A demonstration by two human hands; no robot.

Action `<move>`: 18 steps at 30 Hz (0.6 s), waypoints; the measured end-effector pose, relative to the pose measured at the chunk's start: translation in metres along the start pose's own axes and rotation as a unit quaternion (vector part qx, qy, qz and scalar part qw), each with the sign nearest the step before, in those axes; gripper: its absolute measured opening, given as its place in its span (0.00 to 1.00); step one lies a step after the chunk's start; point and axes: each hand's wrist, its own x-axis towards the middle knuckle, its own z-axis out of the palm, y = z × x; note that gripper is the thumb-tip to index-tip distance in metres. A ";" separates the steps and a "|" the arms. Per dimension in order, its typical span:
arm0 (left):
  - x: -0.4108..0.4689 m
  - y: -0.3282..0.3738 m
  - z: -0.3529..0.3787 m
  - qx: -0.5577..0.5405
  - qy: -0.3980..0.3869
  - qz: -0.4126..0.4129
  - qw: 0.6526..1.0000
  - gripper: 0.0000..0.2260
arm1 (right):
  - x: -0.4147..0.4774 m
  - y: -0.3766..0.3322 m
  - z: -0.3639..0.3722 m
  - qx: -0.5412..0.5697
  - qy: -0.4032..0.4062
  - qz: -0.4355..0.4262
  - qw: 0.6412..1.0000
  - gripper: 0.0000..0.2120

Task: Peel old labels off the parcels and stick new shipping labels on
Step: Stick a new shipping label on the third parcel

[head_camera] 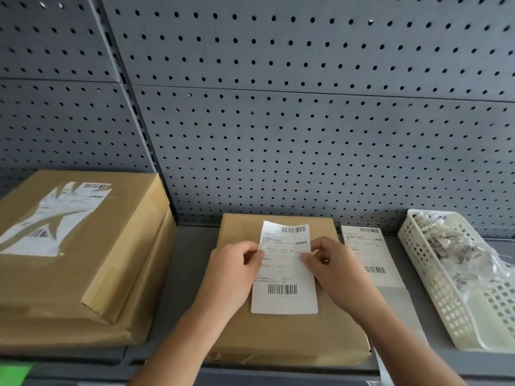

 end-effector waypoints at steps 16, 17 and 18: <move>0.002 -0.001 0.008 0.105 0.009 0.004 0.994 0.13 | 0.000 -0.005 0.013 -0.156 0.040 -0.052 0.986 0.12; 0.002 -0.001 0.008 0.111 0.007 0.006 0.994 0.14 | 0.000 -0.006 0.014 -0.169 0.038 -0.053 0.984 0.12; 0.002 0.000 0.008 0.118 0.006 0.009 0.993 0.14 | 0.000 -0.006 0.014 -0.178 0.036 -0.052 0.982 0.12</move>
